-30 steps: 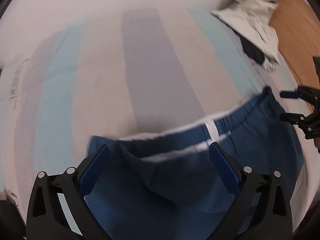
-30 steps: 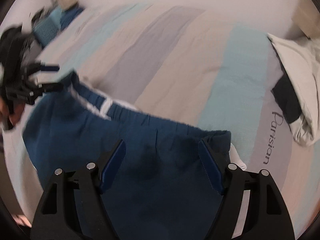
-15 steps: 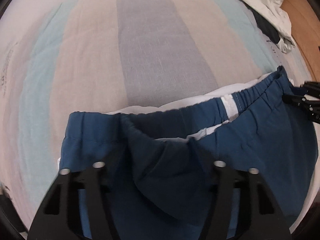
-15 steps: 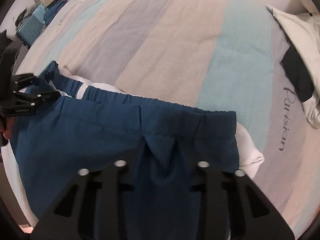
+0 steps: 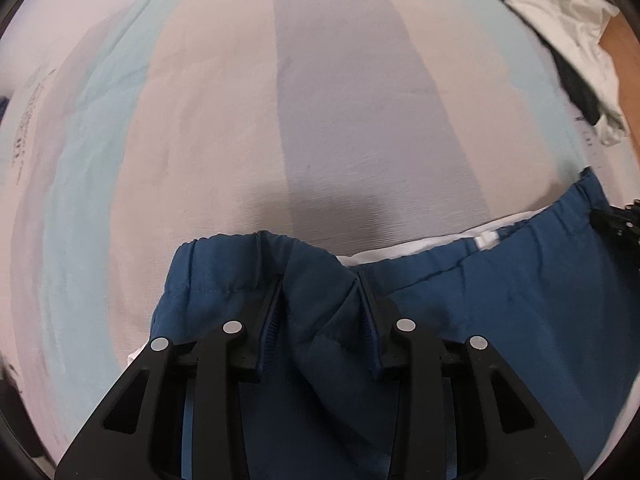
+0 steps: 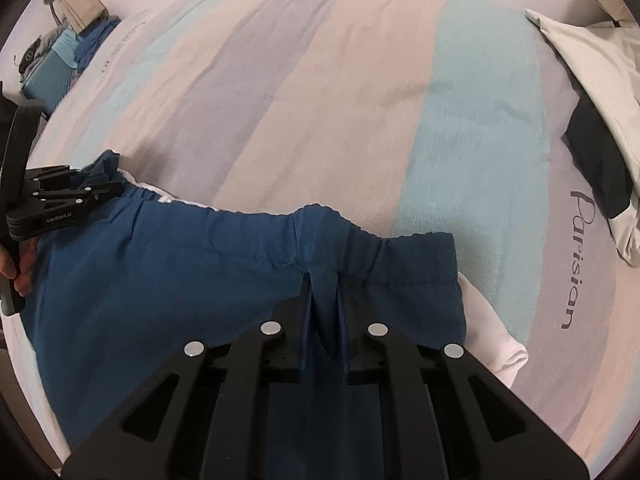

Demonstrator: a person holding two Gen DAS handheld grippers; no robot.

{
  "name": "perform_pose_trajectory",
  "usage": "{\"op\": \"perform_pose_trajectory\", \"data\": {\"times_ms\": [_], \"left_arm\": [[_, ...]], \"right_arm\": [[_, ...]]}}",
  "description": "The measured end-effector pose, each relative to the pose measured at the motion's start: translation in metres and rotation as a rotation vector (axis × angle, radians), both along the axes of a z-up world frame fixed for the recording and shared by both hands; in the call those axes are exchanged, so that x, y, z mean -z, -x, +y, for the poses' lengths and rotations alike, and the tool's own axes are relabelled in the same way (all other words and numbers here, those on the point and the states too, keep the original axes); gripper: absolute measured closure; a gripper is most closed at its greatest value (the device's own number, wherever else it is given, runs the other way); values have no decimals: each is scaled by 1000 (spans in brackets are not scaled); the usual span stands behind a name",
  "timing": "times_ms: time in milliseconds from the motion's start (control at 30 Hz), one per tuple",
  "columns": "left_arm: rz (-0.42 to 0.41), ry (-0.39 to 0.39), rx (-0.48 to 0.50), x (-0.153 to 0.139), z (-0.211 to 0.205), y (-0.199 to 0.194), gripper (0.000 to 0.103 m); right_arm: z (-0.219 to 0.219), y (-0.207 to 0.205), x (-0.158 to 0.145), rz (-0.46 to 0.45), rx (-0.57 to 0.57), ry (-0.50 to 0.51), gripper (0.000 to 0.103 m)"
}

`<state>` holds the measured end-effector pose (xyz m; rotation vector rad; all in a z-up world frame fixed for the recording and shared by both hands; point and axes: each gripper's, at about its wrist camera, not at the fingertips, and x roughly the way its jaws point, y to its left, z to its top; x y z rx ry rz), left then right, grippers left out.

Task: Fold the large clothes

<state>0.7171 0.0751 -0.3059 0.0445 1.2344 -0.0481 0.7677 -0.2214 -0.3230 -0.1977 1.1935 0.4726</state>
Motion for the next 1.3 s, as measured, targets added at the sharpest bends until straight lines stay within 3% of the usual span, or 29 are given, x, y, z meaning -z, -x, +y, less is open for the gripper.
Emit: {"op": "perform_pose_trajectory", "data": {"times_ms": [67,133,167,200,233,367,500,733,967,1133,1300], "left_arm": [[-7,-19,-18,-1,-3,0,64],[-50,-104,-31,-11,-14,5,43],[-99,-146,-28,-22,-18,13,37],[-120,-152,-21,-28,-20,19,27],[-153,-146,-14,-40,-22,30,18],[-203,-98,-8,-67,-32,78,17],[-183,-25,39,-71,-62,136,15],[-120,43,153,-41,-132,220,15],[-65,63,103,6,-128,225,14],[-56,-9,160,26,-140,227,11],[-79,9,144,21,-138,230,11]], "right_arm": [[0,2,3,3,7,6,90],[1,5,-1,-6,11,25,85],[1,13,-10,-46,11,37,69],[2,19,-17,-71,9,36,58],[0,30,-27,-104,9,29,41],[-12,68,-52,-162,8,33,39],[-39,115,-64,-189,67,84,39],[-119,204,-39,-46,411,23,39],[-145,255,3,47,613,-125,39],[-144,254,13,51,653,-248,36],[-149,242,30,82,695,-304,34]]}}
